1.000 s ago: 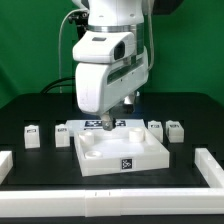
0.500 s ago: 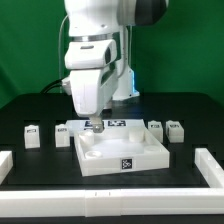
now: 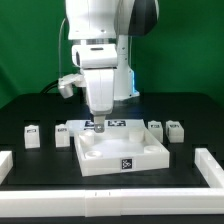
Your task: Assemble one leg
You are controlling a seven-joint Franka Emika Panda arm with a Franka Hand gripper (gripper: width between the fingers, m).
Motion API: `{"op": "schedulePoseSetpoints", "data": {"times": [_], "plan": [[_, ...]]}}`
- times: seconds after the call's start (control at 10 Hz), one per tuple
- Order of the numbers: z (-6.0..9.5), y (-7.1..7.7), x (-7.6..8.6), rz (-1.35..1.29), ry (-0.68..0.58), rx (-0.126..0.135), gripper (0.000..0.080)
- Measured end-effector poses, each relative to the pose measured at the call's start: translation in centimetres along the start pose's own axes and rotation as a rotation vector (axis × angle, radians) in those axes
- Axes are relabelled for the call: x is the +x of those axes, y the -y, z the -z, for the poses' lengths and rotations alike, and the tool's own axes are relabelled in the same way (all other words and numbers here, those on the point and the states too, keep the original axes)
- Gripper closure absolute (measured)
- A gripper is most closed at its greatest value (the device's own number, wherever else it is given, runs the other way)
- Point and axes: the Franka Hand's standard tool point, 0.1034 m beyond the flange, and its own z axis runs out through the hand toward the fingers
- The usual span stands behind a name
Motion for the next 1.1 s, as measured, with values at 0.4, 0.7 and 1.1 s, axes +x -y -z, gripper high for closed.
{"op": "schedulePoseSetpoints", "data": {"times": [0.4,0.7,1.1], "plan": [[-0.8,3.8,2.0,0.04,0.004,0.047,0.015],[-1.1,6.5,3.5,0.074,-0.005,0.087,0.015],[-3.7,8.5,3.4,0.046,-0.032,0.149,0.015]]}}
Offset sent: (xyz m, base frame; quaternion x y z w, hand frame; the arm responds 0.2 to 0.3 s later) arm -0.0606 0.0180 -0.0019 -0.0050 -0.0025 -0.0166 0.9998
